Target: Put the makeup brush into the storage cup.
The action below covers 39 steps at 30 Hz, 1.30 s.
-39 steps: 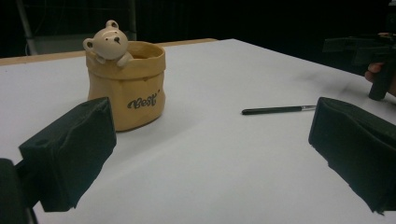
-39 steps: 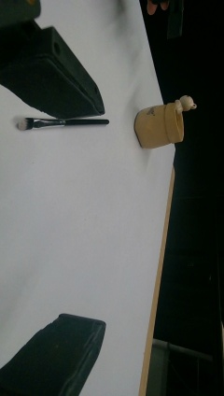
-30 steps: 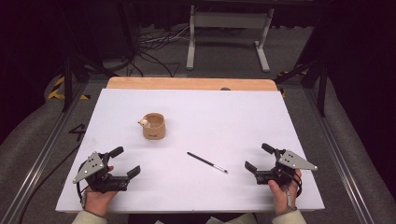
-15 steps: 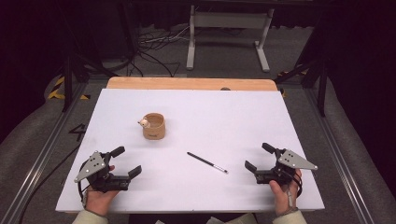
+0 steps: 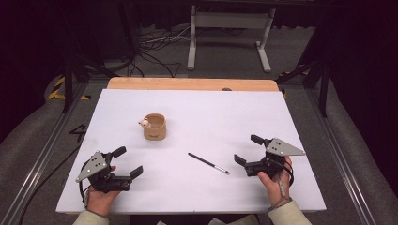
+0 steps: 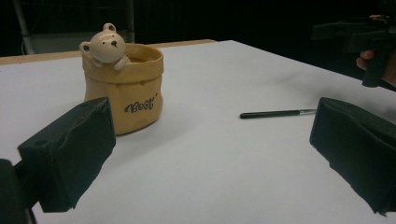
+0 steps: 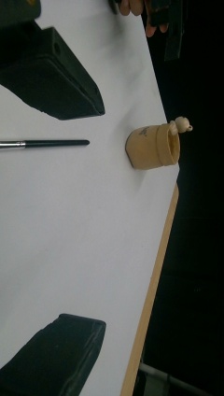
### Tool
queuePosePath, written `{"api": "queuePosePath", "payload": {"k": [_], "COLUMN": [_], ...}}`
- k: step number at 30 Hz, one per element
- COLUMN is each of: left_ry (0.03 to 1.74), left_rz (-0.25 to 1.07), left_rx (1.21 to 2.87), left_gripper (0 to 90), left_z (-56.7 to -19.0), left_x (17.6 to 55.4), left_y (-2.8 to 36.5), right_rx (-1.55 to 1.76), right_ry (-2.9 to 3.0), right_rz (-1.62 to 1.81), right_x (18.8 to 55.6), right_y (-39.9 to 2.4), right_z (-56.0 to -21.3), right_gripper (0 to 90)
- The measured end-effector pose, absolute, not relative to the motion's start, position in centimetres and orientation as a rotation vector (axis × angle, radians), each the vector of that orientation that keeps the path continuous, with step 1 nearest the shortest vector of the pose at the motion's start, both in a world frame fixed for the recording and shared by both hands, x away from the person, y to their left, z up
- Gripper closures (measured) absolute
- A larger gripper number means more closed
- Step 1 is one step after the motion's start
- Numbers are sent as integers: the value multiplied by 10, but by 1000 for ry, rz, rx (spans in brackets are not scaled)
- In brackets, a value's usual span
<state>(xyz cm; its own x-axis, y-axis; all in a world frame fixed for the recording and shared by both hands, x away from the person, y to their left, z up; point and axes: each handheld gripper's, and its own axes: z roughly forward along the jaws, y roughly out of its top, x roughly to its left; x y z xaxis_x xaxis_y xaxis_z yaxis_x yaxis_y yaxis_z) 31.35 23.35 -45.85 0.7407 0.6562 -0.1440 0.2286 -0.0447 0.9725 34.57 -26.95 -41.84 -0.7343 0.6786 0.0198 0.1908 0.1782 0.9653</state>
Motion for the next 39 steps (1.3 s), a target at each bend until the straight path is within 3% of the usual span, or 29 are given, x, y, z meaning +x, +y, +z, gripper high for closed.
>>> {"api": "queuePosePath", "payload": {"k": [16,23,27,32,39], "left_ry": [728,729,728,731,719], "left_rz": [386,381,376,375,374], "left_rx": [1617,1615,1619,1620,1622], "left_gripper": [11,12,14,14,14], "left_z": [-458,-458,-458,-458,-456], "left_x": [313,314,314,314,313], "left_y": [234,235,234,234,234], "right_rx": [778,728,728,727,727], "right_ry": [2156,2285,2392,2511,2627], "right_rz": [1581,1485,1409,1247,1049], "right_x": [364,368,372,378,386], "right_y": [-236,-222,-213,-198,-184], "right_z": [-408,-395,-388,-383,-376], "right_gripper": [11,98,214,239,195]}}
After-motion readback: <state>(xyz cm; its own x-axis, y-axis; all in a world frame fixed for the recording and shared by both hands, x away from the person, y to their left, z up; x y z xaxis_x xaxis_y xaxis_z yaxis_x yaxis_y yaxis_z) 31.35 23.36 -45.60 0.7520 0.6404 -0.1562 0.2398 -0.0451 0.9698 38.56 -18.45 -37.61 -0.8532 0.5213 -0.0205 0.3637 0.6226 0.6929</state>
